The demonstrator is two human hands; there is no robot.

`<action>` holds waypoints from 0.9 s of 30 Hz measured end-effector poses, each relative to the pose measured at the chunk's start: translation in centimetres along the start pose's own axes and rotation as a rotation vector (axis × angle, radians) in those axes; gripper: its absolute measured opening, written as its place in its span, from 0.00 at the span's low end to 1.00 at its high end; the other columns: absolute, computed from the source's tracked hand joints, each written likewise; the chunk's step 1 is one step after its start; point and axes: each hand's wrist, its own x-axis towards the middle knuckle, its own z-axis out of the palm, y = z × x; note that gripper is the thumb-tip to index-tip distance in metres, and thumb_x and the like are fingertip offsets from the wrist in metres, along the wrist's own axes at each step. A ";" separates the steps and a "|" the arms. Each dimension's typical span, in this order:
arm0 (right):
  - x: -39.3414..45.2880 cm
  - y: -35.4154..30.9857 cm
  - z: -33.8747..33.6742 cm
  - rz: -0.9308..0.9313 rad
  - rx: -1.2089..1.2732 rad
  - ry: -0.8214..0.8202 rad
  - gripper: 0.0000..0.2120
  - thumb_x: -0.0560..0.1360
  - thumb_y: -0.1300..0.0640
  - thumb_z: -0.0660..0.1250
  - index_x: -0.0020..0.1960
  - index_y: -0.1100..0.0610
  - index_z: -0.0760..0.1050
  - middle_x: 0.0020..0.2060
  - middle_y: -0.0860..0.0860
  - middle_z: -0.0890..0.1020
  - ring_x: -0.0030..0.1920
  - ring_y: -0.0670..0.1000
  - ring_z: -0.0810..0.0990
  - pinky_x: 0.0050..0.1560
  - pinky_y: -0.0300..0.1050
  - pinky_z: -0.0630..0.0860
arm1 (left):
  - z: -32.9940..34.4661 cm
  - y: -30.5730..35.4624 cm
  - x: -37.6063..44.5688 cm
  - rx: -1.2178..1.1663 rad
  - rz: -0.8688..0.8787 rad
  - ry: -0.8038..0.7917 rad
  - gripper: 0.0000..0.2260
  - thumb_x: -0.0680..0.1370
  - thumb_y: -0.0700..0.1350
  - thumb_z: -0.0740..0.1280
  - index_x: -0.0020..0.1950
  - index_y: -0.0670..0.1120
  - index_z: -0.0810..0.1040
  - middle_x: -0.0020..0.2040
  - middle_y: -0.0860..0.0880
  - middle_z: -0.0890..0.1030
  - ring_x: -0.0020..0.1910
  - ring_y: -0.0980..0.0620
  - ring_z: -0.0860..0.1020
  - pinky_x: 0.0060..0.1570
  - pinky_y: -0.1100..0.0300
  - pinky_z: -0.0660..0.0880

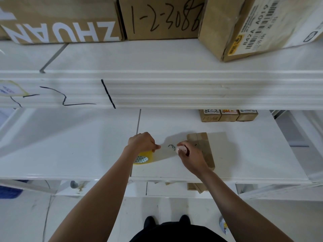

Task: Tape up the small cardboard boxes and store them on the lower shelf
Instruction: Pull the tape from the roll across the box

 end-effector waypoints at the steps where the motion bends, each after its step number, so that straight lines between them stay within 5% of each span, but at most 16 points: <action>1: 0.0 0.0 0.0 0.003 0.000 -0.006 0.07 0.80 0.56 0.63 0.56 0.52 0.77 0.44 0.43 0.82 0.46 0.37 0.79 0.41 0.27 0.73 | 0.0 0.0 0.0 -0.001 -0.002 -0.002 0.19 0.74 0.67 0.68 0.36 0.54 0.83 0.40 0.57 0.82 0.44 0.53 0.78 0.46 0.55 0.71; 19: 0.1 0.4 0.1 0.001 -0.012 -0.016 0.06 0.79 0.58 0.62 0.51 0.53 0.78 0.41 0.47 0.82 0.41 0.46 0.80 0.39 0.39 0.76 | 0.1 -0.1 0.0 -0.018 -0.012 0.018 0.18 0.73 0.67 0.68 0.35 0.54 0.84 0.38 0.58 0.81 0.44 0.53 0.78 0.46 0.55 0.71; 27: 0.0 0.5 0.3 -0.038 -0.030 0.044 0.12 0.83 0.47 0.61 0.60 0.52 0.77 0.41 0.39 0.79 0.40 0.40 0.79 0.37 0.29 0.72 | 0.1 -0.1 -0.1 -0.009 -0.009 0.020 0.19 0.74 0.67 0.68 0.35 0.54 0.84 0.39 0.57 0.82 0.44 0.52 0.78 0.46 0.55 0.71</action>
